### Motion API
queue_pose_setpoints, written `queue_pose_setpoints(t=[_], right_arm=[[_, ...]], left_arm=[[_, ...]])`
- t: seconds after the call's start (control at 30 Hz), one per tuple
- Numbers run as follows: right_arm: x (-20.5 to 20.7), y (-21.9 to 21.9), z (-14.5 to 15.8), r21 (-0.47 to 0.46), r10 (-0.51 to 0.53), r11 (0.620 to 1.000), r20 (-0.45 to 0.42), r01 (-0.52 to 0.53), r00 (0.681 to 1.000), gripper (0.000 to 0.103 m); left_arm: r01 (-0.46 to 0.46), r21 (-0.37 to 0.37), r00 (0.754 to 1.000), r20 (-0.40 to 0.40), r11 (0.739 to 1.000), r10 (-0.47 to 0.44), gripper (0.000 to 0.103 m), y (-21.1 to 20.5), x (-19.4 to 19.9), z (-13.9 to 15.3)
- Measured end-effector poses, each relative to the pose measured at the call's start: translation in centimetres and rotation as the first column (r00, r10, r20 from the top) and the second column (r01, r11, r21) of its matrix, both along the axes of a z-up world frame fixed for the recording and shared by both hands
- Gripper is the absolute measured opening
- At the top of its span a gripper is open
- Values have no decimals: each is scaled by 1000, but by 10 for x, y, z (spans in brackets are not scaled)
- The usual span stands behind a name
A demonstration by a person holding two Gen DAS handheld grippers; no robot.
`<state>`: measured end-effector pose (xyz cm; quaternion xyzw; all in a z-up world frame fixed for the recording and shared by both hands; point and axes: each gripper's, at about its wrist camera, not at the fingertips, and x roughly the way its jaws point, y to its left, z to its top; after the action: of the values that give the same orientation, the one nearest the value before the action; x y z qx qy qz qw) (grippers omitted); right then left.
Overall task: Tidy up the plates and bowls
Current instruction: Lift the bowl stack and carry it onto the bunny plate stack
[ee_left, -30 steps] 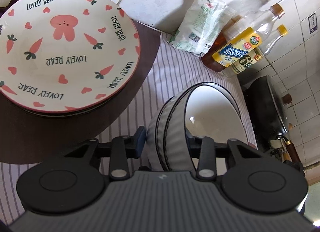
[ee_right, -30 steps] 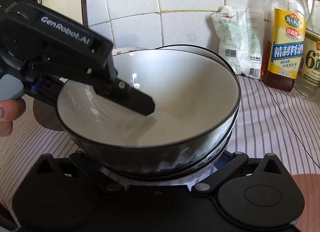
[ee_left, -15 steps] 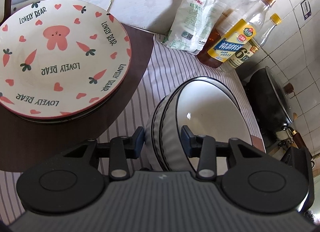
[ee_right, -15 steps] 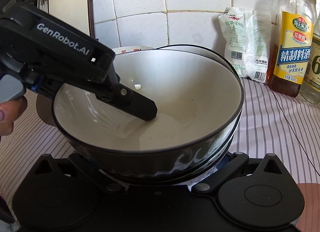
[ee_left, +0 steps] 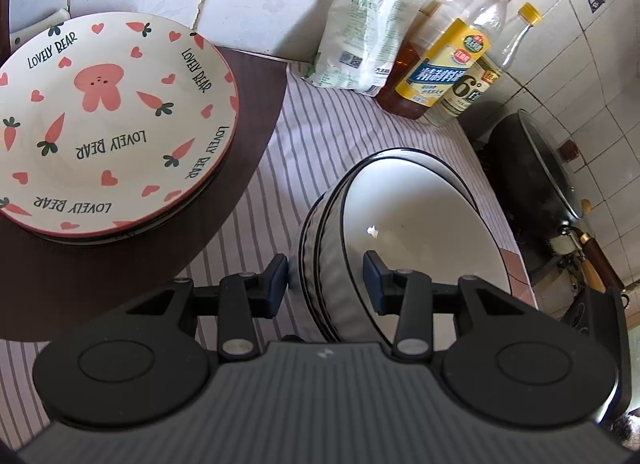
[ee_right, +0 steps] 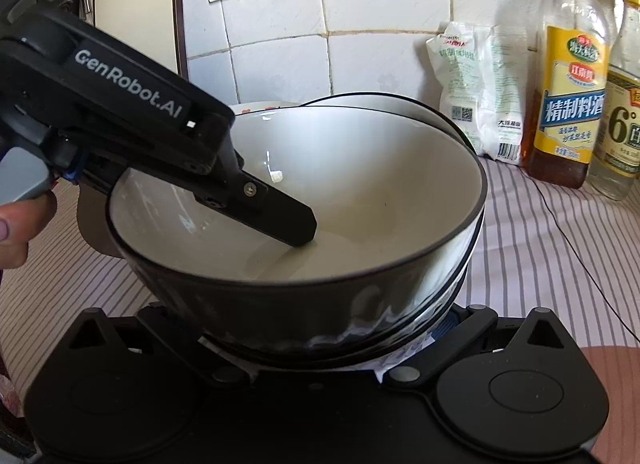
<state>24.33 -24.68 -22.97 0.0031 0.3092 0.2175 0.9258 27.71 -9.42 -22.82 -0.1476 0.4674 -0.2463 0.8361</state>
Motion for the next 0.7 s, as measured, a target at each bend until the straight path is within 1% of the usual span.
queue_pose_setpoints(t=[0.13, 0.2, 0.33, 0.53, 0.6, 0.7], right_arm=[[-8, 2, 13, -12, -1, 1000, 14, 2, 1000, 103], [-12, 5, 22, -19, 7, 1000, 28, -6, 1000, 103], [-17, 12, 43, -36, 30, 999, 71, -27, 997, 103], [-14, 28, 71, -42, 72, 997, 121, -67, 990, 103], [-11, 35, 78, -39, 84, 996, 131, -79, 988, 103], [-2, 47, 84, -37, 105, 994, 138, -101, 985, 103]], left_arm=[[5, -10, 1000, 19, 1000, -5, 39, 5, -10, 15], [-8, -26, 1000, 29, 1000, 9, 39, 11, -15, 25], [-30, -39, 997, 74, 999, 33, 39, 23, -25, 48], [-64, -35, 990, 121, 997, 68, 39, 43, -32, 81], [-83, -34, 987, 134, 996, 87, 38, 52, -32, 88], [-111, -32, 982, 148, 993, 115, 39, 65, -32, 90]])
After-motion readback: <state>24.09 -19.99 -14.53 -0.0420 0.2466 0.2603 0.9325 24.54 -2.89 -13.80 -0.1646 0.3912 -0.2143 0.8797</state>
